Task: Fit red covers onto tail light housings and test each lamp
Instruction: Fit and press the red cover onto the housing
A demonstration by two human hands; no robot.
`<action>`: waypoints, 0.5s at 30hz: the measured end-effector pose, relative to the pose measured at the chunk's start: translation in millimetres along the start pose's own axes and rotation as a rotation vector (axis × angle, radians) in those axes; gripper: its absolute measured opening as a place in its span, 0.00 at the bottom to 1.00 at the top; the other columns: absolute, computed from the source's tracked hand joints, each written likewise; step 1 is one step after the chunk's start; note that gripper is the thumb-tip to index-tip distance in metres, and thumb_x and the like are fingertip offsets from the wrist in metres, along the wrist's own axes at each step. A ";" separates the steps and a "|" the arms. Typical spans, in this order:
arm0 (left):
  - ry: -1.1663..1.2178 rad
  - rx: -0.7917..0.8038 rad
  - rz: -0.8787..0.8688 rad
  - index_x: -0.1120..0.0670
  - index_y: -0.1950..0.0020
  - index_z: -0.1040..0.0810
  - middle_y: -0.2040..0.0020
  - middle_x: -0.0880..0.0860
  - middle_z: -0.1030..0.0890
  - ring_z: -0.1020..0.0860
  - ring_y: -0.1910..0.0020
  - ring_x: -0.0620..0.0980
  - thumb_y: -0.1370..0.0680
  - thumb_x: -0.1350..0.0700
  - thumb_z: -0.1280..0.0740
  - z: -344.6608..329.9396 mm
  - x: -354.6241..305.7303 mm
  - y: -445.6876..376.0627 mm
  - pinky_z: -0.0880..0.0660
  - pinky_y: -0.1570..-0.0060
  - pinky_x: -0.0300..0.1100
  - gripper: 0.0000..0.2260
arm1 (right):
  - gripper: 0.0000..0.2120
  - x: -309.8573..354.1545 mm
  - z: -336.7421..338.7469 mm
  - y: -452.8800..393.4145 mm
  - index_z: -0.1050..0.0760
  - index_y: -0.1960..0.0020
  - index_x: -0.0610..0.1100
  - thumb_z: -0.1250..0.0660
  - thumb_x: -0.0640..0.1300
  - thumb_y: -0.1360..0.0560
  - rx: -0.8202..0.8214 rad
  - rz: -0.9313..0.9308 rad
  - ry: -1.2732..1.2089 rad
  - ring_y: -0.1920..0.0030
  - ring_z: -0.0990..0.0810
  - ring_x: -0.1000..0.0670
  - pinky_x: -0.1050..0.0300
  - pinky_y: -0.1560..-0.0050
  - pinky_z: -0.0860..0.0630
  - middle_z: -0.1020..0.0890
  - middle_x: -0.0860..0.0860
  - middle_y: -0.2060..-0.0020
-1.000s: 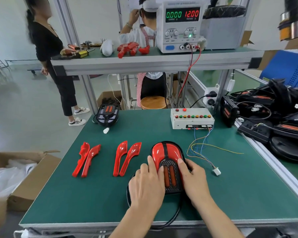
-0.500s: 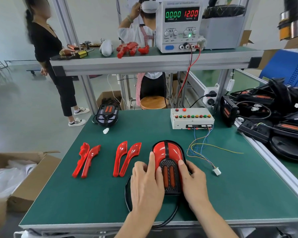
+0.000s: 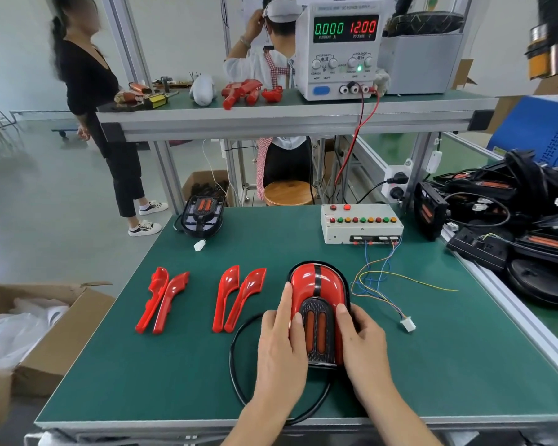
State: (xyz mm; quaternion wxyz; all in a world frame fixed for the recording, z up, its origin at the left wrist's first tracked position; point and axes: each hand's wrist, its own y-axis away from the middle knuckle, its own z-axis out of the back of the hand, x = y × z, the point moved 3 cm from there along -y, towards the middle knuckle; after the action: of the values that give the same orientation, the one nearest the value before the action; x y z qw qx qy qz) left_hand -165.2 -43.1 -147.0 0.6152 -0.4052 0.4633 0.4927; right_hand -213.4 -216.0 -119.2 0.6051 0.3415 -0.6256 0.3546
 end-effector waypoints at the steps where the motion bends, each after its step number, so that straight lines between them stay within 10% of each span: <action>1: -0.014 -0.014 -0.008 0.37 0.18 0.44 0.36 0.70 0.33 0.32 0.38 0.72 0.12 0.59 0.51 0.2 -4.8 0.5 0.35 0.37 0.59 0.26 | 0.10 1.9 0.2 -1.6 0.17 0.47 0.47 0.35 0.49 0.18 0.031 -0.022 0.010 0.54 0.13 0.54 0.64 0.56 0.20 0.12 0.55 0.57; 7: -0.041 -0.034 -0.063 0.43 0.17 0.45 0.43 0.71 0.32 0.33 0.54 0.67 0.13 0.64 0.50 0.8 -18.8 2.6 0.35 0.50 0.56 0.27 | 0.30 33.0 5.0 -22.9 0.33 0.24 0.55 0.37 0.65 0.22 0.005 0.097 0.329 0.30 0.30 0.59 0.52 0.27 0.33 0.27 0.60 0.32; 10: -0.157 -0.050 -0.208 0.44 0.17 0.42 0.39 0.63 0.27 0.29 0.52 0.54 0.13 0.61 0.44 -5.9 -43.1 0.1 0.27 0.42 0.57 0.25 | 0.27 67.6 -4.9 -48.7 0.30 0.26 0.52 0.37 0.62 0.21 0.062 0.293 0.500 0.31 0.32 0.59 0.57 0.29 0.37 0.29 0.60 0.35; 12: -0.298 -0.107 -0.414 0.42 0.18 0.41 0.47 0.49 0.27 0.27 0.55 0.46 0.14 0.56 0.41 -11.7 -59.3 10.8 0.27 0.52 0.36 0.25 | 0.24 81.0 -13.2 -66.1 0.26 0.30 0.53 0.37 0.63 0.21 0.244 0.250 0.589 0.35 0.27 0.58 0.58 0.33 0.33 0.24 0.60 0.36; 15: -0.345 -0.082 -0.436 0.39 0.20 0.42 0.51 0.45 0.31 0.29 0.58 0.46 0.15 0.55 0.40 -16.1 -59.9 22.1 0.32 0.58 0.30 0.25 | 0.13 84.8 -18.6 -82.9 0.17 0.44 0.57 0.32 0.61 0.23 0.514 0.114 0.633 0.48 0.18 0.60 0.56 0.41 0.22 0.16 0.61 0.49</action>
State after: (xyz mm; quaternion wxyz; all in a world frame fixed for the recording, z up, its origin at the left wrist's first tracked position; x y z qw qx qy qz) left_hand -194.8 -68.1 -93.7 0.7597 -0.4299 0.2333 0.4286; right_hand -135.7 -242.6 -31.6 0.6420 0.3206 -0.3175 0.6199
